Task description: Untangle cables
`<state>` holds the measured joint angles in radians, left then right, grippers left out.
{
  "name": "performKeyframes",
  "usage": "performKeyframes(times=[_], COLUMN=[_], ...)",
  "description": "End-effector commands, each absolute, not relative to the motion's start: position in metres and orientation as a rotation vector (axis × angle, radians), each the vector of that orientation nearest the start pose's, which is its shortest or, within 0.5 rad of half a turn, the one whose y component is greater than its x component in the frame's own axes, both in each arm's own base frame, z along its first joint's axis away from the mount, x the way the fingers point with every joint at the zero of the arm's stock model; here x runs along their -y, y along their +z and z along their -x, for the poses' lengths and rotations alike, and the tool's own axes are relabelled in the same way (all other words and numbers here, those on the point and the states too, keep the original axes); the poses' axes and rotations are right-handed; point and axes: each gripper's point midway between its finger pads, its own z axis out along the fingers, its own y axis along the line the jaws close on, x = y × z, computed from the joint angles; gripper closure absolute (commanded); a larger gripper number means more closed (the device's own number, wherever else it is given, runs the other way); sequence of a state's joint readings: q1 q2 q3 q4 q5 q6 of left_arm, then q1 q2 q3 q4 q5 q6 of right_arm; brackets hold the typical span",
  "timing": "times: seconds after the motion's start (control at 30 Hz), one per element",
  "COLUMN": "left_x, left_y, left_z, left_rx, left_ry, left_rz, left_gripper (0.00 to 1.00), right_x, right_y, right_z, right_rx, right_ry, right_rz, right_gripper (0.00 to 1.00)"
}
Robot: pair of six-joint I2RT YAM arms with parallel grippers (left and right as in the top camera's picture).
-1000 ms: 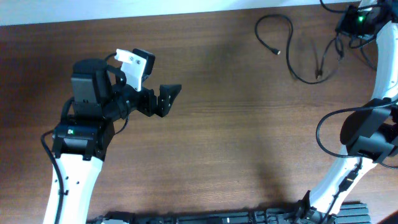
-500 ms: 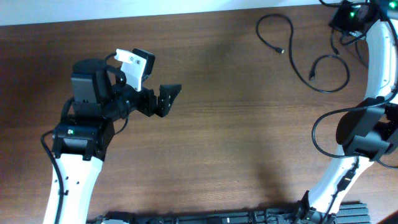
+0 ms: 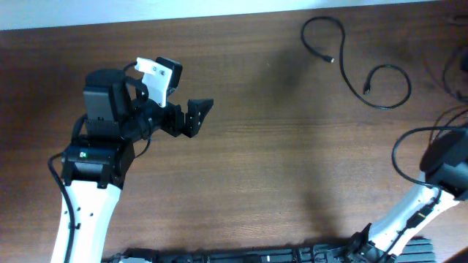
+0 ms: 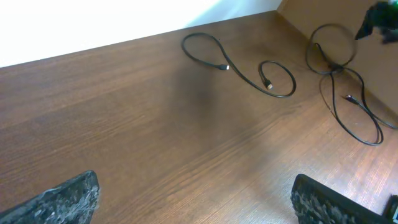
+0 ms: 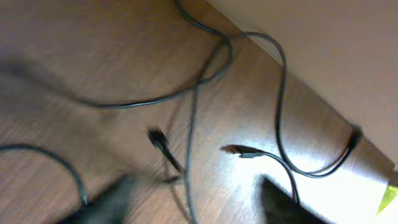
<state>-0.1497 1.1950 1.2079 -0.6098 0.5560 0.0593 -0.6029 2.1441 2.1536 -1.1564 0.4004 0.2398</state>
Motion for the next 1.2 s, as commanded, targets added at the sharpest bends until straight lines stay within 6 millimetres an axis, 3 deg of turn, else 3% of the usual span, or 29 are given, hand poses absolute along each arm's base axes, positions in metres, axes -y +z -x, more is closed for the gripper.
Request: performKeyframes(times=[0.0,0.17,0.3,0.4,0.5,0.7,0.83,0.97,1.1,1.17], left_x=[0.141,0.141,0.141,0.141,0.141,0.141,0.141,0.141,0.141,0.141], left_y=[0.302,0.302,0.302,0.302,0.302,0.302,0.302,0.302,0.302,0.302], left_z=[-0.332,-0.332,-0.332,-0.332,-0.332,-0.332,-0.332,-0.332,-0.332,-0.332], left_rx=[-2.061,-2.061,-2.061,-2.061,-2.061,-2.061,-2.061,-2.061,-2.061,-2.061], left_ry=[-0.649,-0.649,-0.649,-0.649,-0.649,-0.649,-0.649,-0.649,-0.649,-0.649], left_rz=[-0.529,-0.529,-0.529,-0.529,-0.529,-0.529,-0.529,-0.529,-0.529,-0.529], left_gripper=[0.01,0.01,0.01,0.01,0.01,0.01,0.01,0.01,0.01,0.01], right_x=[0.341,0.332,0.313,0.282,0.235,0.169,0.125,0.096,0.078,0.073], right_y=[0.171,0.162,0.159,0.159,0.164,0.157,0.130,0.097,0.068,0.054], right_z=[-0.368,-0.357,-0.367,-0.391,-0.419,-0.451,-0.473,-0.480,-0.484,-0.487], right_rx=[-2.468,-2.519,-2.581,-2.644,-2.697,-2.764,-2.779,-2.813,-2.833,-2.829], right_ry=[-0.452,-0.297,-0.166,0.027,0.210,0.220,0.238,0.271,0.290,0.294], right_rz=[-1.286,-1.319,-1.219,-0.991,-0.624,-0.177,-0.005,0.071,0.123,0.132], right_gripper=[0.02,0.01,0.01,0.00,0.01,0.00,0.01,0.00,0.14,0.16])
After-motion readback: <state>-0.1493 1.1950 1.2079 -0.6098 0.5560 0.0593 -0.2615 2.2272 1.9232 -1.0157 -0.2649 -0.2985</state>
